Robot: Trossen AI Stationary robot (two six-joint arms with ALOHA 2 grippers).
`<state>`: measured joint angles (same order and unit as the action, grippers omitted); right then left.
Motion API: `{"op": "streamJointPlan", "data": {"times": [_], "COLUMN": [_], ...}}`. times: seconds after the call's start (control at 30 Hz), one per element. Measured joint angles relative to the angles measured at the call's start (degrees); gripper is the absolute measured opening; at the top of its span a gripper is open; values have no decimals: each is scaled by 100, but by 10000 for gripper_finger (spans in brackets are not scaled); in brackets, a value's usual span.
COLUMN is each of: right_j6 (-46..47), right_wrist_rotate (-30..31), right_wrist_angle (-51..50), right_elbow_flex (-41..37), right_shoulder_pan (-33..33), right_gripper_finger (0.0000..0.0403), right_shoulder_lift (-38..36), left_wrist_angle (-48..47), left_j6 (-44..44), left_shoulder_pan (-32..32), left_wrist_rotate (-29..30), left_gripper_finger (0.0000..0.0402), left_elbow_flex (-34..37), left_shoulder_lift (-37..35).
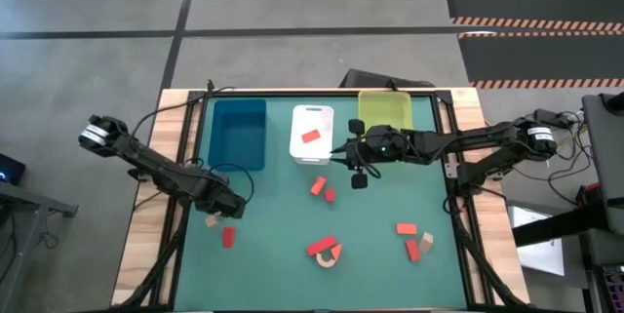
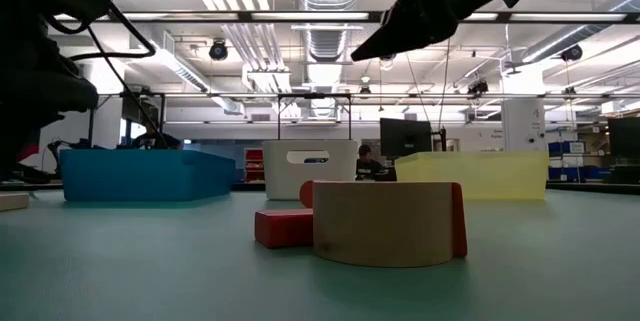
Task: Sort & place blocks by color
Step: Put the top left light brown block into the yellow bin
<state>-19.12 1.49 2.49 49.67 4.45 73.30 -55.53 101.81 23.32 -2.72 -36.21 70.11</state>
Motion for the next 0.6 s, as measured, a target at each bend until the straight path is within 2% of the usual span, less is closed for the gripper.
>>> {"op": "streamJointPlan", "data": {"times": [0.23,0.6], "right_j6": [-87,-146], "right_wrist_rotate": [1,1], "right_wrist_angle": [-7,-5], "right_elbow_flex": [2,2], "right_shoulder_pan": [0,0], "right_gripper_finger": [78,78], "right_shoulder_lift": [-2,-2], "left_wrist_angle": [-41,-55], "left_j6": [1,-14], "left_shoulder_pan": [-148,-163], "left_wrist_rotate": [236,177], "left_gripper_finger": [176,176], "left_elbow_flex": [2,7], "left_shoulder_lift": [188,691]}}
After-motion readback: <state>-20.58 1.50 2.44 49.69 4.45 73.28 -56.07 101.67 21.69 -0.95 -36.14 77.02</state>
